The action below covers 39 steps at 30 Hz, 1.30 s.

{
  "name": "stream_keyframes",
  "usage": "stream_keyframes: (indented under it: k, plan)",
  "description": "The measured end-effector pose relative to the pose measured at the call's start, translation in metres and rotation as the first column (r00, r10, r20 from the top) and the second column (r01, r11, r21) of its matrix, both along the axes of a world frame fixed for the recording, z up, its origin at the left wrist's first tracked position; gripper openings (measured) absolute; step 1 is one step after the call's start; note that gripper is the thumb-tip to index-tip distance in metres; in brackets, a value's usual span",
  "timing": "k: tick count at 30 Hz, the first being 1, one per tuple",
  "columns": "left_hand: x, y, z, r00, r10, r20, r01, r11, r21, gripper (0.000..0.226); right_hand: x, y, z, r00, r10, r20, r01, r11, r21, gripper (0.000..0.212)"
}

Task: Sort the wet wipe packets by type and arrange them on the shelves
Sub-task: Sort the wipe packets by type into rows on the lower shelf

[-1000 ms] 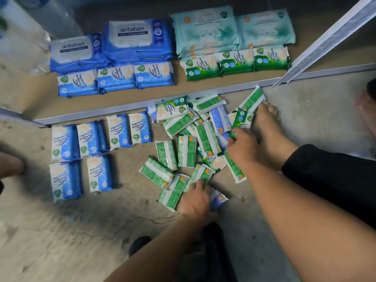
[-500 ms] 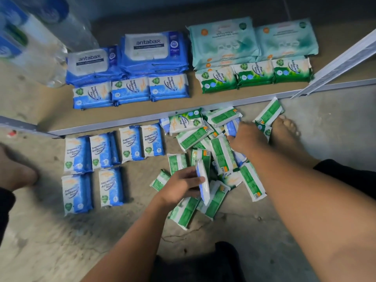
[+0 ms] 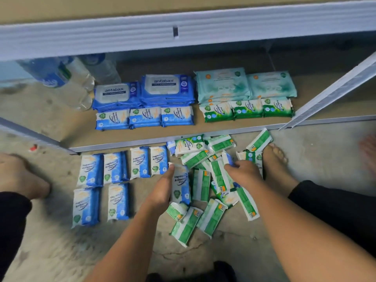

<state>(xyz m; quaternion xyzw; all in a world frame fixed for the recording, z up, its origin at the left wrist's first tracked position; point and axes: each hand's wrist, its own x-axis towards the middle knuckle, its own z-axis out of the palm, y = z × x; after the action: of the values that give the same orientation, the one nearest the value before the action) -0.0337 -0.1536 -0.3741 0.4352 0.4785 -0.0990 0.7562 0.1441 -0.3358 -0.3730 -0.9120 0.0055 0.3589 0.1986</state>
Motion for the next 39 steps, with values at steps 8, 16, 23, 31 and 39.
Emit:
stream_keyframes:
  k: [8, 16, 23, 31, 39]
  plan:
    - [-0.036, 0.02, 0.055, 0.991, 0.124, 0.049, -0.128, 0.989, 0.079, 0.051, -0.059, 0.004, 0.044, 0.733, -0.539, -0.414, 0.658, 0.715, 0.235, 0.039]
    - [-0.062, 0.03, 0.096, 0.99, 0.123, 0.075, -0.139, 0.947, 0.289, 0.066, -0.087, 0.022, 0.078, 0.756, -0.38, -0.533, 0.618, 0.683, 0.39, 0.041]
    - [-0.072, 0.045, 0.083, 0.988, 0.116, 0.1, -0.14, 0.949, 0.282, 0.066, -0.099, 0.039, 0.08, 0.985, 0.04, -0.17, 0.027, 0.928, 0.372, 0.063]
    - [-0.085, 0.055, 0.063, 0.994, 0.09, 0.06, -0.107, 0.899, 0.424, 0.056, -0.09, 0.053, 0.064, 0.871, -0.357, -0.338, 0.491, 0.587, 0.643, 0.044]
    - [-0.066, 0.09, 0.039, 0.993, 0.108, 0.037, -0.112, 0.863, 0.492, 0.057, -0.083, 0.095, 0.042, 0.968, -0.202, -0.151, 0.252, 0.75, 0.612, 0.035]
